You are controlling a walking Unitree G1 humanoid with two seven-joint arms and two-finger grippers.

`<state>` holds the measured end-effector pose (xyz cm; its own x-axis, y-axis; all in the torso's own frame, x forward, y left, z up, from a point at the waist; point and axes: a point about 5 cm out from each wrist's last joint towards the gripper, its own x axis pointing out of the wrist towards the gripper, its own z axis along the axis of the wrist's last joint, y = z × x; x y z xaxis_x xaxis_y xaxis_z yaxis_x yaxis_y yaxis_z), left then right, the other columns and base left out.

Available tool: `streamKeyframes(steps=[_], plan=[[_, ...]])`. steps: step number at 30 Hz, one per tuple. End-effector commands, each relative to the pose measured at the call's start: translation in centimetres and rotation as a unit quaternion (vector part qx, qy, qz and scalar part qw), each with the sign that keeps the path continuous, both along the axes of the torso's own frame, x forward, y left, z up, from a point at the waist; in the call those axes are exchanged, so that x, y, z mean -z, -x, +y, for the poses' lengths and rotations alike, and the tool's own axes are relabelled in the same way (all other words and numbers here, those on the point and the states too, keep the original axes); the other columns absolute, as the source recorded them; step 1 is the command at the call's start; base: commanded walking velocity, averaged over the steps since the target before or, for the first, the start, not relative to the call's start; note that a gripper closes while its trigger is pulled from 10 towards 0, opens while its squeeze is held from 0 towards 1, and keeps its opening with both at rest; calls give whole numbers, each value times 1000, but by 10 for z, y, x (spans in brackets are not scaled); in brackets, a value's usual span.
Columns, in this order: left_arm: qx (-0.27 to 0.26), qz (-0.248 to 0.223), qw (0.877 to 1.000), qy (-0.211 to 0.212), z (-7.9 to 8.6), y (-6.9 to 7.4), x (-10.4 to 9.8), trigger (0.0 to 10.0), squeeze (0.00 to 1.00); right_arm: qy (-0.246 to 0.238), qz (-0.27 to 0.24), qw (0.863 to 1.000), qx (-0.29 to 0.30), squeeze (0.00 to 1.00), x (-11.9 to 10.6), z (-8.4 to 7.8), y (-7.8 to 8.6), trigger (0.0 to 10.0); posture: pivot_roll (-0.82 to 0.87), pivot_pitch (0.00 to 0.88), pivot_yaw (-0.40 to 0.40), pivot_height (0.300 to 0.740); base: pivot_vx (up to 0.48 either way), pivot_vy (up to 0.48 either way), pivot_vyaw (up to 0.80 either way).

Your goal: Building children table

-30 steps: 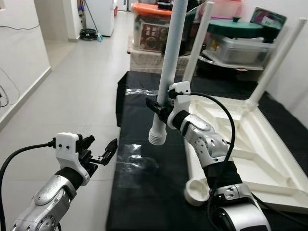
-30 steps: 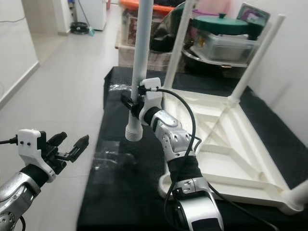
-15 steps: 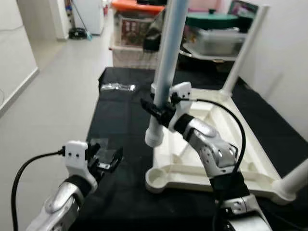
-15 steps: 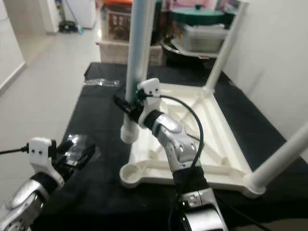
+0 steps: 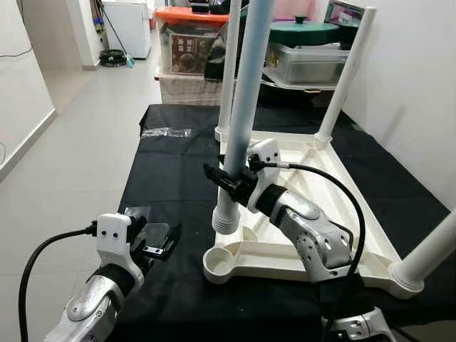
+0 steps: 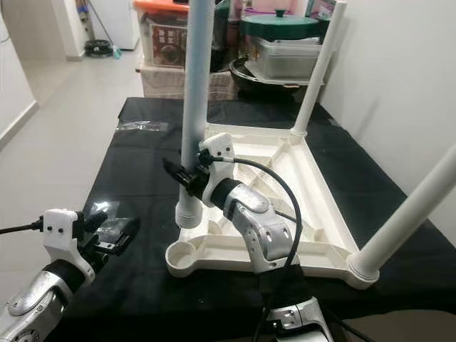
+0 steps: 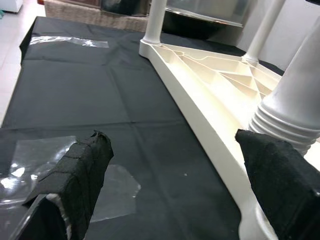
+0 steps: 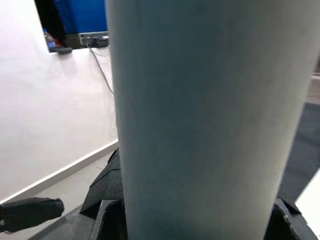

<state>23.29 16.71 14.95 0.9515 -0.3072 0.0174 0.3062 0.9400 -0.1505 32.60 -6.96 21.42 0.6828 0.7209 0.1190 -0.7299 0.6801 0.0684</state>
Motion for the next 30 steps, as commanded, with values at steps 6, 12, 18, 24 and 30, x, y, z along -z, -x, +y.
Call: streamKeyframes(steps=[6, 12, 18, 24, 30], plan=[[-6, 5, 1000, -4, 2, 1, 4, 10000, 0, -5, 3, 1000, -7, 0, -1, 4, 5, 10000, 72, 0, -95, 740, -343, 0, 0], [-12, 3, 1000, -2, 4, 2, 3, 10000, 0, -3, 3, 1000, -4, 0, -1, 4, 5, 10000, 75, 0, -98, 740, -121, 0, 0], [-22, 5, 1000, -4, 6, 1, 4, 10000, 0, 2, 4, 1000, 1, 0, 0, 3, 4, 10000, 78, 0, -97, 740, 0, 0, 0], [-23, 14, 1000, -7, 6, 0, 7, 10000, 0, -2, 9, 1000, 8, 0, 1, 3, 3, 10000, 76, 0, -94, 740, 0, 0, 0], [-21, 17, 1000, -7, 7, -1, 8, 10000, 0, -9, 22, 999, 34, 0, 1, -3, -2, 10000, 72, 0, -90, 740, 0, 268, -310]])
